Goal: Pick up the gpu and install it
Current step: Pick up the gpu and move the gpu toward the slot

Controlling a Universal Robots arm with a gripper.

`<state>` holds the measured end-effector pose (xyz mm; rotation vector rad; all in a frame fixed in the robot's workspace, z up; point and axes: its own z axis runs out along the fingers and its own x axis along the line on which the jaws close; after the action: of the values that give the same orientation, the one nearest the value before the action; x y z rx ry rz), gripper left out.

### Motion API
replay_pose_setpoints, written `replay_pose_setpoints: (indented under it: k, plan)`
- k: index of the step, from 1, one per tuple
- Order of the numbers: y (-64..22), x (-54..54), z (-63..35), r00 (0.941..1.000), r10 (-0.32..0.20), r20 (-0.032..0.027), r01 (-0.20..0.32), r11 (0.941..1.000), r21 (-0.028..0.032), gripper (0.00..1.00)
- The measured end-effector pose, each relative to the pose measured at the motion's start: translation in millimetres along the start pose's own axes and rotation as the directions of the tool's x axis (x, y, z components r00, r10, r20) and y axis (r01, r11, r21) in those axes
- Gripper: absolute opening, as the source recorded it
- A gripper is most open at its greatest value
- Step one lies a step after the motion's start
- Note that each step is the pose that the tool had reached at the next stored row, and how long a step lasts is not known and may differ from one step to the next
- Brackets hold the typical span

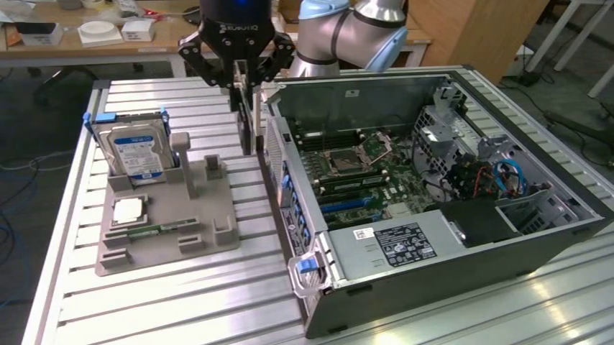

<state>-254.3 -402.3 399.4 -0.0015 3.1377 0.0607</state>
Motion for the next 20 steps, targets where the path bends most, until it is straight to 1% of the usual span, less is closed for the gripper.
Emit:
replay_pose_setpoints:
  k: [1,5,10,12,16,20]
  plan:
    - [0.0,-2.0,0.0,1.0000,0.000,0.0000,0.000,1.0000,-0.0001,0.26]
    - [0.2,-3.0,-2.8,1.0000,0.000,0.0000,0.000,1.0000,0.0000,0.26]
    - [0.6,-5.3,-13.6,1.0000,0.000,0.0001,0.000,1.0000,0.0000,0.26]
    - [0.7,-8.0,-16.4,1.0000,0.000,0.0003,0.000,1.0000,-0.0004,0.26]
    - [0.4,-23.5,-17.4,1.0000,0.000,0.0000,0.000,1.0000,-0.0008,0.26]
    - [0.0,-41.7,-17.3,1.0000,0.000,0.0001,0.000,1.0000,-0.0016,0.26]
